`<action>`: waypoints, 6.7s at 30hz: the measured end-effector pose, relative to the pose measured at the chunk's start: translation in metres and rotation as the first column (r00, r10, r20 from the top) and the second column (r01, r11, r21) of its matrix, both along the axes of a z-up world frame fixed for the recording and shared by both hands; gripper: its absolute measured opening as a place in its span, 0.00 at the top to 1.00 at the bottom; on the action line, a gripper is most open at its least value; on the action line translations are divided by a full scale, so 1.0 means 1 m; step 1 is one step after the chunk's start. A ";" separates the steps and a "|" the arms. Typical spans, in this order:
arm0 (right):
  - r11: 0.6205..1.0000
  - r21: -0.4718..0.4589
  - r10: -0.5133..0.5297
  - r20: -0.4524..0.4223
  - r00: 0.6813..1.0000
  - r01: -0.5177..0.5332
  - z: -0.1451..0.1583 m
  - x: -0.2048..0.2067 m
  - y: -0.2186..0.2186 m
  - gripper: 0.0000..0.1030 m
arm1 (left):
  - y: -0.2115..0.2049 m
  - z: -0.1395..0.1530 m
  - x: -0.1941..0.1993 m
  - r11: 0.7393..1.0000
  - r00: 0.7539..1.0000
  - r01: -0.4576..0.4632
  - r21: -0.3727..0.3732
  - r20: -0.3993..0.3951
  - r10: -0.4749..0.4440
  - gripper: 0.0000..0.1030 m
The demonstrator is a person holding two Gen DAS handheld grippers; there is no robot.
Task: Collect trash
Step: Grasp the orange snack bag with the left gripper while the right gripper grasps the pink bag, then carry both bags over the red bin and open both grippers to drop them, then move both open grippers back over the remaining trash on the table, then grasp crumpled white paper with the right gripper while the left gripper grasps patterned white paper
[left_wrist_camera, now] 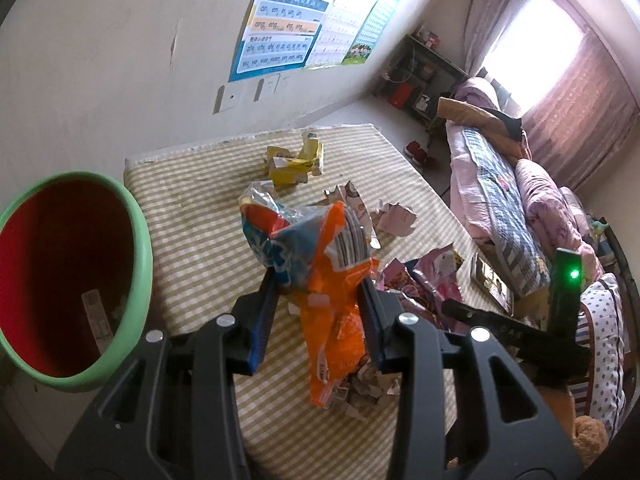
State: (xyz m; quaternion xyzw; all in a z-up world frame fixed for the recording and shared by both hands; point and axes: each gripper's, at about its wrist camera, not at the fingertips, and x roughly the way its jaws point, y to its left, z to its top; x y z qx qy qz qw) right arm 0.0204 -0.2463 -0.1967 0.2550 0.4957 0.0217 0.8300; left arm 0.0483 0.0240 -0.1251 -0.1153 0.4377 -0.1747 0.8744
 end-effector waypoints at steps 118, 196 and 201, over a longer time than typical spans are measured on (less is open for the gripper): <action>0.791 -0.050 0.611 0.099 0.785 -0.610 0.052 0.046 0.295 0.61 | 0.214 -0.012 -0.039 0.843 0.854 -0.519 0.137 0.042 0.519 0.63; 0.936 -0.058 0.345 -0.040 0.938 -0.347 -0.028 -0.021 0.105 0.80 | 0.022 -0.014 -0.009 0.977 0.995 -0.097 0.190 -0.018 0.103 0.38; 0.953 -0.040 0.300 0.022 0.954 -0.299 -0.012 -0.028 0.091 0.80 | -0.007 -0.017 0.018 0.984 0.999 -0.023 0.177 -0.022 0.027 0.38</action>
